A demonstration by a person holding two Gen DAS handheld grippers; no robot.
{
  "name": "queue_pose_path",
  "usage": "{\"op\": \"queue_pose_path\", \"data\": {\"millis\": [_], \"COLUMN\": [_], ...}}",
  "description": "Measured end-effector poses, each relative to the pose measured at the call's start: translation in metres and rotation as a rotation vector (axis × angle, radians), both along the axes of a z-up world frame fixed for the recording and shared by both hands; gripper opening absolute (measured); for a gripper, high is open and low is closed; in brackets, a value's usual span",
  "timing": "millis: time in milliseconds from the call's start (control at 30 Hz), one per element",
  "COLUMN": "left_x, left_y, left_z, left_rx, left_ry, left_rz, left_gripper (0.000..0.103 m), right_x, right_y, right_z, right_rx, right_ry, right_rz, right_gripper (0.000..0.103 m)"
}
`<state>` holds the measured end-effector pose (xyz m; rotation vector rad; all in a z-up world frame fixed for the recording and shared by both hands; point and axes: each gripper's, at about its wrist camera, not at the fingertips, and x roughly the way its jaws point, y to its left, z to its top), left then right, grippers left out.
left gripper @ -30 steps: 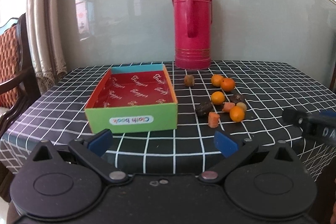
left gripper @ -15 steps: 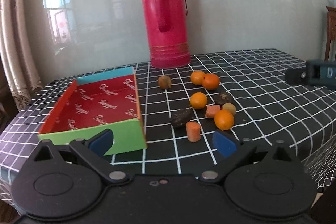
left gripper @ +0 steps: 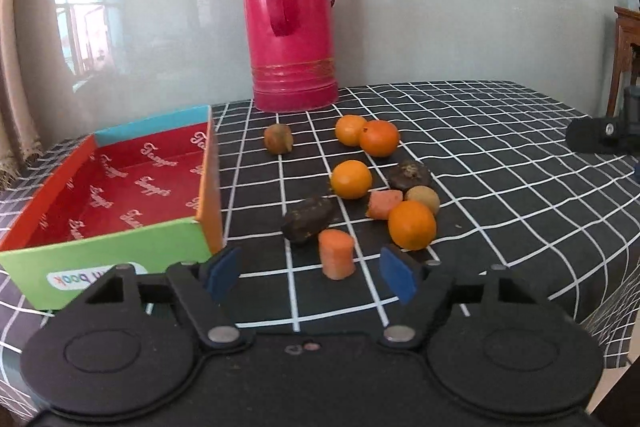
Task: Organize fruits
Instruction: 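Reach the left tool to the orange carrot cube and close on it, then carry the carrot cube into the box and open the left tool while the right tool grasps a mandarin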
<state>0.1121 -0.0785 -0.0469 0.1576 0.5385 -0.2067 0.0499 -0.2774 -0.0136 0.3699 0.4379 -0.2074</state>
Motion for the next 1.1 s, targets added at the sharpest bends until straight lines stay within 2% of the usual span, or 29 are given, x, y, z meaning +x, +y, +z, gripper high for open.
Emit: {"op": "queue_pose_path", "data": {"millis": [33,100,167,233,300,367,500,533,700,833,1000,1100], "left_x": [0.002,0.006,0.011,0.013,0.013,0.014,0.014,0.014,0.014,0.008,0.005,0.014], "left_y": [0.0,0.0,-0.001,-0.002,-0.004,-0.006,-0.009,-0.009,-0.005,0.001,0.03,0.055], "left_z": [-0.001,-0.003,-0.007,-0.009,-0.011,-0.011,-0.012,-0.012,-0.011,0.0,0.025,0.037], "left_rx": [-0.011,-0.029,-0.044,-0.051,-0.056,-0.056,-0.058,-0.058,-0.084,-0.079,-0.119,-0.13], "left_ry": [0.006,0.025,0.044,0.056,0.051,0.046,0.036,0.034,0.028,-0.056,-0.15,-0.162], "left_rz": [-0.002,-0.005,-0.008,-0.012,-0.017,-0.025,-0.039,-0.04,-0.041,-0.013,0.089,0.186], "left_gripper": [0.059,0.056,0.045,0.041,0.037,0.029,0.019,0.011,0.011,0.011,0.011,0.011], "right_x": [0.0,-0.001,0.0,0.0,0.001,0.002,0.001,0.002,0.003,0.004,0.007,0.01], "right_y": [0.0,0.001,0.001,-0.001,-0.001,-0.001,0.002,0.003,0.007,0.007,0.013,0.02], "right_z": [0.0,-0.001,-0.002,-0.003,-0.004,-0.005,-0.004,-0.004,-0.005,-0.006,-0.006,-0.007], "right_rx": [-0.006,-0.02,-0.022,-0.012,-0.003,-0.001,-0.013,-0.016,-0.031,-0.024,-0.02,-0.023], "right_ry": [0.003,0.007,0.008,0.011,0.017,0.021,0.014,0.014,0.014,0.013,0.017,0.01], "right_rz": [-0.002,-0.016,-0.029,-0.03,-0.027,-0.024,-0.019,-0.015,-0.002,0.006,0.03,0.062], "right_gripper": [0.103,0.103,0.103,0.103,0.103,0.103,0.103,0.103,0.103,0.103,0.103,0.103]}}
